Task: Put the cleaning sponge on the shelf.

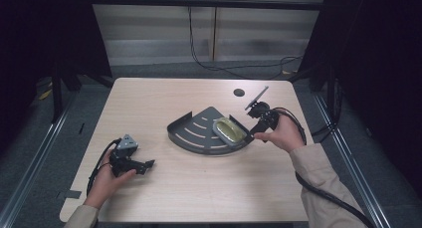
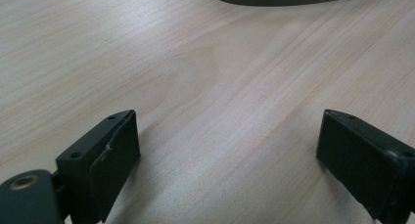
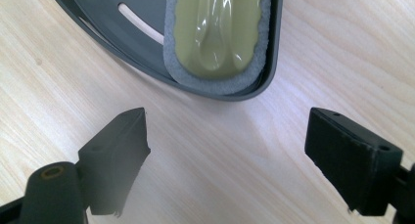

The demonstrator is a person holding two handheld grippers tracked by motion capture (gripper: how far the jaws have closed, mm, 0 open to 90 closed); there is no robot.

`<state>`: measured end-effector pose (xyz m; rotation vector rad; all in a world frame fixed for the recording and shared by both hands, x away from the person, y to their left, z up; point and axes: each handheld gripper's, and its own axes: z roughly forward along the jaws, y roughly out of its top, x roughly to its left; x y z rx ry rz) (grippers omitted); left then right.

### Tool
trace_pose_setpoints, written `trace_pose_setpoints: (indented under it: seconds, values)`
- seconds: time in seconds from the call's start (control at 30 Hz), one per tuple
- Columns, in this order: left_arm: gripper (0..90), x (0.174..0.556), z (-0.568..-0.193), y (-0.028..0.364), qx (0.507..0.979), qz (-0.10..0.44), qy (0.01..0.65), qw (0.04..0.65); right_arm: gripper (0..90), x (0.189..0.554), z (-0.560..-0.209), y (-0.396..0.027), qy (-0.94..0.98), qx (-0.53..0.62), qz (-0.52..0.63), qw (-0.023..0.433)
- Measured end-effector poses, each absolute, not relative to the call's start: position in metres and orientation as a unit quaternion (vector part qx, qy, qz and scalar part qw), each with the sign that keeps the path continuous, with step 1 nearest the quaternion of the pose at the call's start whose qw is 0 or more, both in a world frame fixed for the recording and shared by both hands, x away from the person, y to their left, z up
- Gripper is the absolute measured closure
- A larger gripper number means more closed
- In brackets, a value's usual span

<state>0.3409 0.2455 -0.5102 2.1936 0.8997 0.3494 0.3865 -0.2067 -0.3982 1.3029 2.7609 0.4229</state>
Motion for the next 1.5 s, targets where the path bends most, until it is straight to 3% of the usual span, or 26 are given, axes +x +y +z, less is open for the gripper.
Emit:
trace_pose_setpoints:
  seconds: [1.5]
  values:
    - [8.3, 0.341, -0.510, 0.245, 0.853, 0.138, 0.350, 0.363, 15.0, 0.327, -0.451, -0.262, 0.902, 0.393, 0.177, 0.009]
